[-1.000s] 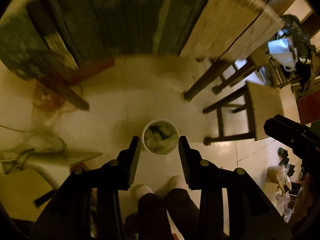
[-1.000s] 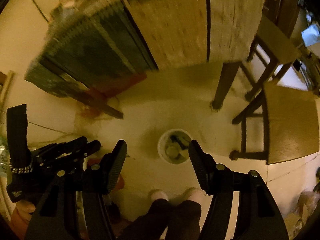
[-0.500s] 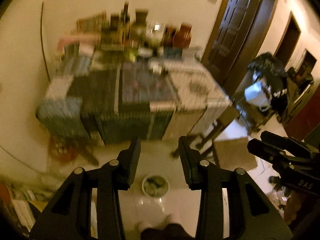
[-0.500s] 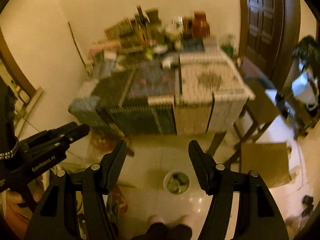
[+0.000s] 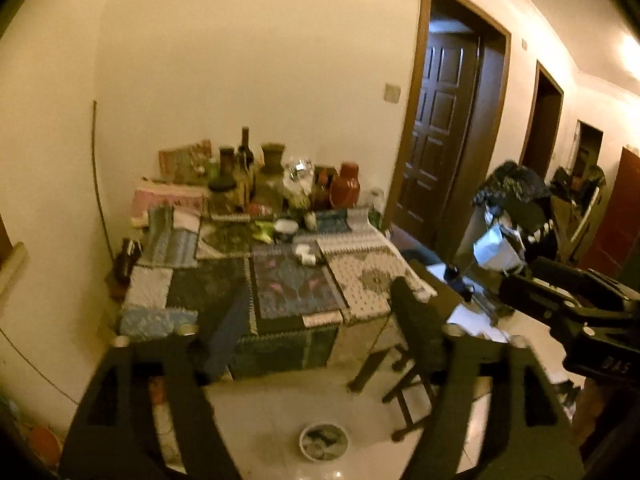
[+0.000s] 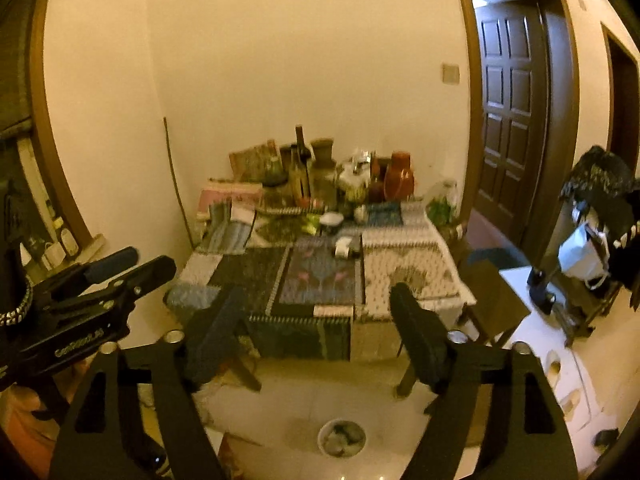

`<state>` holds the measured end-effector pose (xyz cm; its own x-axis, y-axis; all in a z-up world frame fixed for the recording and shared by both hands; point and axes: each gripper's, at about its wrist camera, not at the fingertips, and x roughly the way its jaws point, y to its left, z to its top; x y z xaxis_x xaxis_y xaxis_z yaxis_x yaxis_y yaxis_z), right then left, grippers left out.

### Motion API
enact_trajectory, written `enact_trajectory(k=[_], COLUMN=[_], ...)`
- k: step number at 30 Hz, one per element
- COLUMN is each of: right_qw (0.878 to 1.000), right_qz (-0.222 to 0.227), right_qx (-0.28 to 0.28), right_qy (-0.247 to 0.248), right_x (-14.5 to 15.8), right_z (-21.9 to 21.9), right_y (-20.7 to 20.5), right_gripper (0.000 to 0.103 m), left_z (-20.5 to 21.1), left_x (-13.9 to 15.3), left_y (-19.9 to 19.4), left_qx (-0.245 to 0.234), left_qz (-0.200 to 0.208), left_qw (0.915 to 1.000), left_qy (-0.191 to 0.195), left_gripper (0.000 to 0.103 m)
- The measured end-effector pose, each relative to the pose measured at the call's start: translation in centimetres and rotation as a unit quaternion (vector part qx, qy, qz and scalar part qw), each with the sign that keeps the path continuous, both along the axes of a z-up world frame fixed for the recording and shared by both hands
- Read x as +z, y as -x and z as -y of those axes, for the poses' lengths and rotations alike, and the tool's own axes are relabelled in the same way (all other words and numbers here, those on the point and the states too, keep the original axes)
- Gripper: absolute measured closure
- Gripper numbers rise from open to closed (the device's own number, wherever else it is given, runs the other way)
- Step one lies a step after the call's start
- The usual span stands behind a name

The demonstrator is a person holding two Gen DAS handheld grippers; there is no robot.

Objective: Collect trash
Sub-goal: 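Raise both open tools and move them back to the table, then close the right tool on the dark labeled bottle while the left tool reaches the clear plastic box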

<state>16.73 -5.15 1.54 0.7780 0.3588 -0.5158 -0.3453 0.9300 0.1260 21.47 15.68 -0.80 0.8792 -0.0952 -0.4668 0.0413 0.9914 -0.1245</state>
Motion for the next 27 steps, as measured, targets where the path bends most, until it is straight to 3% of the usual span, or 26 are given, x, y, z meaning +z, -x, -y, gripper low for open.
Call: enact_trajectory(k=[1, 3, 12, 20, 27], right_qw=[1.0, 1.0, 1.0, 0.999, 0.997], right_qz=[0.01, 0.022, 0.024, 0.006, -0.02], right_qx=[-0.006, -0.016, 0.001, 0.034, 0.069], right_qy=[0.002, 0.005, -0.003, 0.0, -0.001], right_x=[0.2, 0.5, -0.5, -1.2, -1.7], right_z=[0.1, 0.3, 2.4, 4.3, 5.6], right_y=[-0.2, -0.4, -5.5, -13.9, -19.9], right_gripper=[0.015, 0.012, 0.012, 0.012, 0.012], left_z=[-0.2, -0.5, 0.4, 3.5, 5.4], left_x=[0.3, 0.6, 0.2, 0.3, 0.2], left_y=[0.1, 0.0, -4.8, -13.9, -20.1], left_qx=[0.005, 0.016, 0.047, 0.058, 0.091], left_qz=[0.006, 0.018, 0.012, -0.004, -0.012], left_qw=[1.0, 0.9996, 0.9988, 0.998, 0.9957], left_qy=[0.004, 0.012, -0.003, -0.023, -0.016], left_gripper=[0.011, 0.007, 0.007, 0.007, 0.007])
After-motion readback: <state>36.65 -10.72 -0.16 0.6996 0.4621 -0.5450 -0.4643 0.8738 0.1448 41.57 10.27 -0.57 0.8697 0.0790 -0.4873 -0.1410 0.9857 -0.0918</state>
